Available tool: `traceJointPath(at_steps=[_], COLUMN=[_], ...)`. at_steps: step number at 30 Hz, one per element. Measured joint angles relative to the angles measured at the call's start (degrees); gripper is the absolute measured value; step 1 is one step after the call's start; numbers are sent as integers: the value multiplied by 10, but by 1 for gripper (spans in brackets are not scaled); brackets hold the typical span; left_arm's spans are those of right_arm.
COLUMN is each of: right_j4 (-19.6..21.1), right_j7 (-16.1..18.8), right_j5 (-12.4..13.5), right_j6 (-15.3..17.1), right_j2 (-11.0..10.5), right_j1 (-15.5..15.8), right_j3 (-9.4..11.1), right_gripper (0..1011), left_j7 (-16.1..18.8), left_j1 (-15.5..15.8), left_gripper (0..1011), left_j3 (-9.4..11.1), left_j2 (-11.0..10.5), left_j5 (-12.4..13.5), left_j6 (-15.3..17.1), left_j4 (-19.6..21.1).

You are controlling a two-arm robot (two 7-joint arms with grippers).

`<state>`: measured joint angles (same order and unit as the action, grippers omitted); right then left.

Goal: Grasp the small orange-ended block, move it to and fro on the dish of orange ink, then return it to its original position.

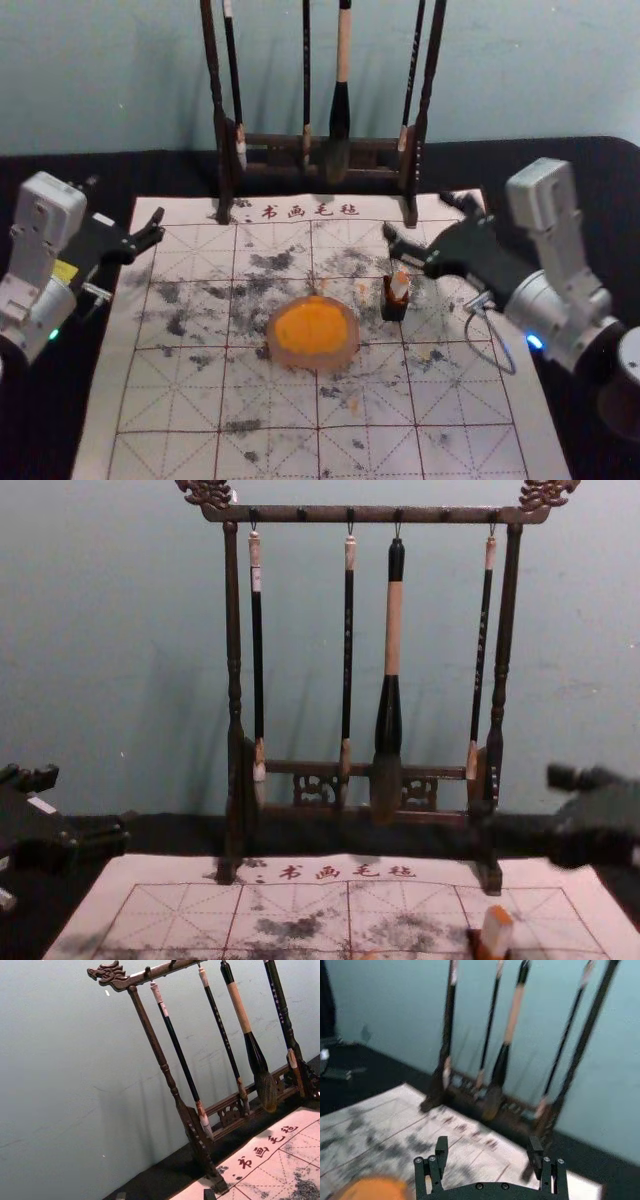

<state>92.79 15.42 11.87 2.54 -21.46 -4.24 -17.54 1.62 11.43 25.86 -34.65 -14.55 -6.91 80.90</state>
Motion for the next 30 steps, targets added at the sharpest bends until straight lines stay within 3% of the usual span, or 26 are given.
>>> traceJointPath(at_steps=[7, 10, 14, 18, 22, 30], right_j4=[20, -5, -45, -83, -114, -132], right_j7=[-69, -109, -130, -132, -111, -93], right_j5=[-55, -92, -112, -118, -112, -106], right_j6=[-33, -38, -47, -48, -34, -23], right_j2=[10, 23, 37, 48, 56, 62], right_j1=[18, 22, 21, 15, 9, 5], right_j3=[30, 36, 38, 39, 42, 47], right_gripper=[1000, 1000, 1000, 1000, 1002, 1000], left_j7=[0, 0, 0, 0, 0, 0], left_j1=[0, 0, 0, 0, 0, 0], left_gripper=[1001, 1001, 1001, 1001, 1001, 1001], left_j3=[0, 0, 0, 0, 0, 0], left_j2=[0, 0, 0, 0, 0, 0], left_j5=[0, 0, 0, 0, 0, 0], left_j6=[0, 0, 0, 0, 0, 0], left_j4=[0, 0, 0, 0, 0, 0])
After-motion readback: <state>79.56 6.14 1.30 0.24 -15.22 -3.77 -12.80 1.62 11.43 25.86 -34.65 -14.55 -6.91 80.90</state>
